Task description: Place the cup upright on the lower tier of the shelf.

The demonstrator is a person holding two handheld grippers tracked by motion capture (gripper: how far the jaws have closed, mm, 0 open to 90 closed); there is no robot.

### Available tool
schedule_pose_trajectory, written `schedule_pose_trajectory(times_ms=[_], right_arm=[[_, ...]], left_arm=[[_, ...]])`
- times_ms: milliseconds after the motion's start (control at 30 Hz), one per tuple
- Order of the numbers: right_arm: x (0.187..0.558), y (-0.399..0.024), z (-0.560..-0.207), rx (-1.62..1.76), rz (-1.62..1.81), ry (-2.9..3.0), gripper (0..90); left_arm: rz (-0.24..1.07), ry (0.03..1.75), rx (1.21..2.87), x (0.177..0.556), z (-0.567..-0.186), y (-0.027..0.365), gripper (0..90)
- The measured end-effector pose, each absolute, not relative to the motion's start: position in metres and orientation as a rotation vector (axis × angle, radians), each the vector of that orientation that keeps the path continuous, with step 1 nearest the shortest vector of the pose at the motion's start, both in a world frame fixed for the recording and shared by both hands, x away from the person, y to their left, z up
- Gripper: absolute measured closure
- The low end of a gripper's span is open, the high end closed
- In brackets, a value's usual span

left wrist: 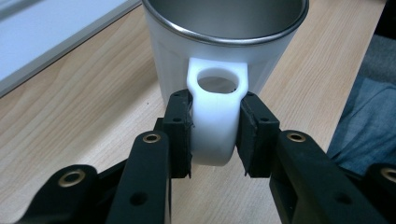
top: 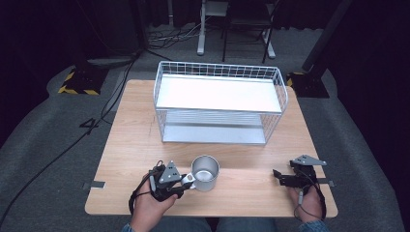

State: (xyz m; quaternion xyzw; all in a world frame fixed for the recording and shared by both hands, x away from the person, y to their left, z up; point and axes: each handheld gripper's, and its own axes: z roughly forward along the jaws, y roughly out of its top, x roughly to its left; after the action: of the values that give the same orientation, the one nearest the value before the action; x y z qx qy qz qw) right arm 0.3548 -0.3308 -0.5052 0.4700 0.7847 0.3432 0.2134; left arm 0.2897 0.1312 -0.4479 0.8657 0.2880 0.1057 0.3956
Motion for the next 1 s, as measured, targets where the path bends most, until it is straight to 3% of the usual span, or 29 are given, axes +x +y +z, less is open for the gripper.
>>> schedule_pose_trajectory(times_ms=[600,1000], right_arm=[[0.355,-0.331,-0.505,1.304,0.952,2.178,15.0],[0.355,-0.331,-0.505,1.304,0.952,2.177,15.0]], left_arm=[[0.374,0.665,2.174,0.285,-0.446,0.126,71.5],[0.377,0.678,2.131,0.292,-0.432,0.129,71.5]])
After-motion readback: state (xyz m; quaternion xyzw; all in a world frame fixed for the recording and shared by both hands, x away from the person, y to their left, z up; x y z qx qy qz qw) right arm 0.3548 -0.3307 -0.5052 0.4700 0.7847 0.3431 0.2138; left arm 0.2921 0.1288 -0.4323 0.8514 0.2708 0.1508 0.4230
